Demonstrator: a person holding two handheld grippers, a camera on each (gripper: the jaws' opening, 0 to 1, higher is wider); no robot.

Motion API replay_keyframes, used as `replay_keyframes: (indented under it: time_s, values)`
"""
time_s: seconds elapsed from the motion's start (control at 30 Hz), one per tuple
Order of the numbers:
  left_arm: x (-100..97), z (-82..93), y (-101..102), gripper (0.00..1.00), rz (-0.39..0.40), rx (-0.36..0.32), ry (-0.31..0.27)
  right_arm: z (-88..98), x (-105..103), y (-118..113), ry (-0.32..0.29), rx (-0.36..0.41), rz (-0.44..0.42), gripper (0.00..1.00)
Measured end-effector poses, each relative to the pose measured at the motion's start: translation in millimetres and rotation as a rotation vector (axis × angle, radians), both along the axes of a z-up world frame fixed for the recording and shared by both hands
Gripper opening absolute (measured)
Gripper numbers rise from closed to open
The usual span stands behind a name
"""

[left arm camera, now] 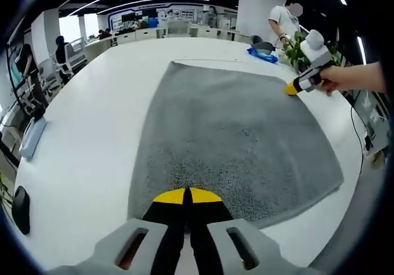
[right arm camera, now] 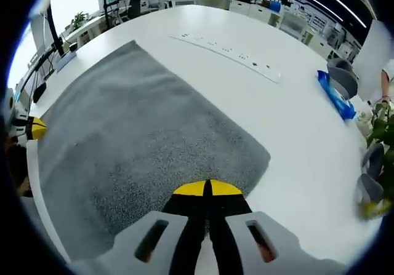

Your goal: Fold the towel on the table until its edges align and the towel forms a compact rectangular stack.

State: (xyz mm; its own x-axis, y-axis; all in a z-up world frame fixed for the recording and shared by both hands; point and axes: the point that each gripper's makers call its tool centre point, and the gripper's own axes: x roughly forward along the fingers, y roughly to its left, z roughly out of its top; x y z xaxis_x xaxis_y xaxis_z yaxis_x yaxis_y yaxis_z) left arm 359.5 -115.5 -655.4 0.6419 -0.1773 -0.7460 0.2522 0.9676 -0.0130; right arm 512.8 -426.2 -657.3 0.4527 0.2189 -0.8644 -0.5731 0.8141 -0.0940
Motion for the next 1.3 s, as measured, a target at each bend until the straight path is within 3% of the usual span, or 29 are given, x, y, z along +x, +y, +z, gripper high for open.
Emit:
replay_keyframes:
  time_s: [0.2,0.6,1.3]
  values:
    - [5.9,-0.4,-7.5,0.0,-0.048,0.019,-0.007,-0.3,-13.9,-14.9,-0.016,-0.059,0.007,0.0]
    - [18.9,0.3,-19.1,0.0,-0.123,0.063,0.018,-3.7,-39.2,-44.9,-0.041,-0.023,-0.086,0.0]
    - [47.1,-0.6,-31.8,0.0,-0.204,0.151,0.058,-3.6,-68.7,-62.9,-0.042,0.042,-0.162,0.0]
